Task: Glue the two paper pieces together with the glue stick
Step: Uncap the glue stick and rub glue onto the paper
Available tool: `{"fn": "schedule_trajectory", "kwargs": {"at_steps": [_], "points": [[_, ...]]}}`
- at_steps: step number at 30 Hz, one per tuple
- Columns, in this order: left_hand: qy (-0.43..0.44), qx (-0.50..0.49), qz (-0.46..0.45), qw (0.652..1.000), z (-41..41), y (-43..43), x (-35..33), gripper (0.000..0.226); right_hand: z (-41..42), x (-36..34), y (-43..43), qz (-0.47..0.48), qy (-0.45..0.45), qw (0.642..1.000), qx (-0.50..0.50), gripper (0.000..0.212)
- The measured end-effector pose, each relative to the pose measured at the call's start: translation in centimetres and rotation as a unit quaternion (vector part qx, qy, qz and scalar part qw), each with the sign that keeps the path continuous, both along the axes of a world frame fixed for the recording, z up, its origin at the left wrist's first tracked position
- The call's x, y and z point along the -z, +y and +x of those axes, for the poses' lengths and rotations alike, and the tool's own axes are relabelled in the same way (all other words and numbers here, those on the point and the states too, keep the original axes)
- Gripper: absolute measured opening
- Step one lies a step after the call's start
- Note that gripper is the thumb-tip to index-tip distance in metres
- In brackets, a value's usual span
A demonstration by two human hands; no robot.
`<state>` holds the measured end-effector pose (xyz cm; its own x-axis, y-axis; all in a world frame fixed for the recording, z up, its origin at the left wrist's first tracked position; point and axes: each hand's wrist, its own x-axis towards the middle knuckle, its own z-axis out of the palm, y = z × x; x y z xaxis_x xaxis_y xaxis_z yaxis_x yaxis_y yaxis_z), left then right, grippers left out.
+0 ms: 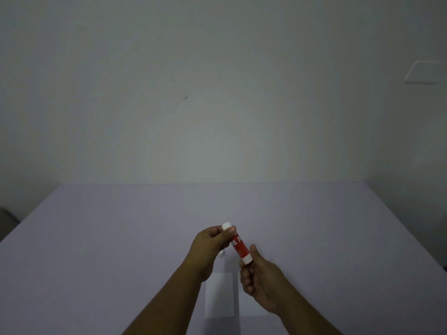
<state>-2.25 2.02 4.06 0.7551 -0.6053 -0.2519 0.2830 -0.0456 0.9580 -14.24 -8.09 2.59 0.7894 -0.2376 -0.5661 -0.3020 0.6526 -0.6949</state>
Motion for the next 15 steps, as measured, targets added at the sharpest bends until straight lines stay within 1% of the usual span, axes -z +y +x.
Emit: {"fn": "schedule_trajectory", "kwargs": {"at_steps": [2, 5, 7, 12, 15], "points": [[-0.002, 0.001, 0.001, 1.0, -0.03, 0.09, -0.05, 0.036, -0.09, 0.06, 0.03, -0.004, -0.008, 1.0, -0.007, 0.055], [0.002, 0.002, 0.0, 1.0, -0.02, 0.24, 0.0, 0.037, -0.18, 0.07, 0.07, -0.02, -0.035, 0.999, 0.007, 0.047], [0.007, 0.002, -0.005, 1.0, -0.1, 0.24, 0.13, 0.04, -0.2, 0.0, 0.14, -0.022, -0.032, 0.999, 0.01, 0.045], [0.005, 0.011, -0.002, 1.0, -0.05, 0.23, 0.15, 0.043, -0.25, 0.17, 0.29, 0.004, -0.007, 1.0, -0.012, 0.059], [0.012, 0.013, 0.002, 1.0, 0.14, 0.29, 0.55, 0.034, -0.16, 0.45, 0.28, 0.014, -0.033, 0.999, 0.003, 0.052]]}}
